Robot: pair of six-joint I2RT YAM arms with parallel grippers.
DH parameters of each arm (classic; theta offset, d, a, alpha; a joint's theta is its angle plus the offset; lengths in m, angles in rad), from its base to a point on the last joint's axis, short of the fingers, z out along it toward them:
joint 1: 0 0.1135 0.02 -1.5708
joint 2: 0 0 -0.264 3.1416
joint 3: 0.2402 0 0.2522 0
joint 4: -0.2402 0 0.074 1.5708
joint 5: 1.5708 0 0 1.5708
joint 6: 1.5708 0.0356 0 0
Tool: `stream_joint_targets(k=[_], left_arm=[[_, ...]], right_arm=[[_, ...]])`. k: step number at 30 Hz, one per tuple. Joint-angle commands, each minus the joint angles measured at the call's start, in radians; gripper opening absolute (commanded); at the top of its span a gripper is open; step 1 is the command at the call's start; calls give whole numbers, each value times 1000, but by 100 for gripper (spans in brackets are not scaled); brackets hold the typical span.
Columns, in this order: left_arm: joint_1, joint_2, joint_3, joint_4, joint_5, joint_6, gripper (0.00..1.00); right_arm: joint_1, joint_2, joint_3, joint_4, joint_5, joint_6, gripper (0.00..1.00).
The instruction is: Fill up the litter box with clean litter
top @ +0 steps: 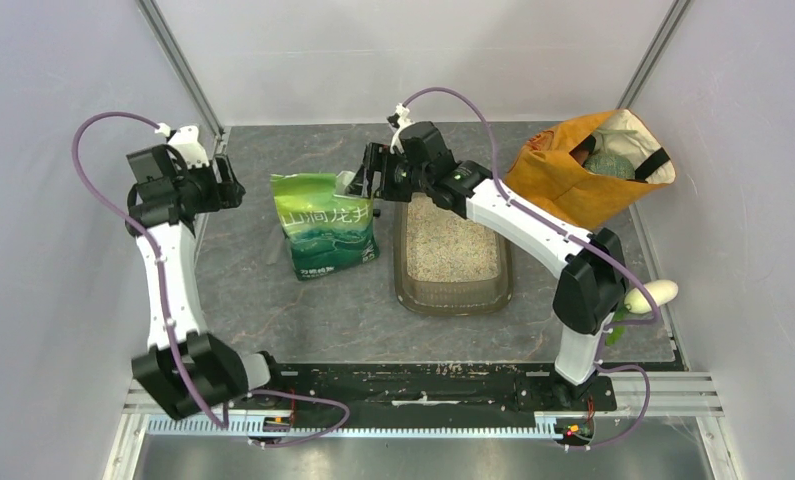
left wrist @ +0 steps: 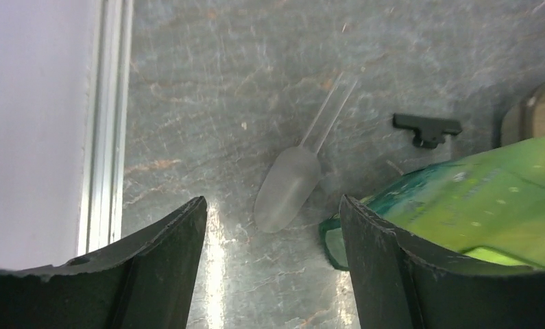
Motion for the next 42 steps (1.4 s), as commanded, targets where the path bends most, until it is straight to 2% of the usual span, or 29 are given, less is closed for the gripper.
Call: stream_joint_targets(k=[1, 5, 9, 14, 19, 25, 34, 38, 42], left_arm=[[37, 156, 52, -59, 104, 139, 78], [34, 286, 61, -128, 169, 250, 78], [33, 374, 21, -98, 204, 311, 80], [8, 405, 56, -5, 350, 209, 81], [-34, 448, 74, 20, 210, 210, 81], [-84, 524, 75, -48, 96, 335, 81], [-165, 668, 121, -42, -44, 352, 82], [-166, 710, 155, -20, -153, 319, 78], [-133, 697, 154, -47, -199, 364, 68]], right_arm=[[-4, -83, 72, 101, -41, -54, 84], [-7, -87, 67, 115, -43, -69, 87], [-11, -80, 60, 119, -33, -79, 87], [-39, -35, 89, 115, -8, -79, 87], [-65, -26, 106, 107, -20, -81, 87], [-83, -45, 75, 94, -32, -94, 87], [-97, -54, 55, 75, -38, -92, 87], [-108, -60, 41, 73, -38, -91, 87], [-119, -65, 40, 71, -40, -89, 87]])
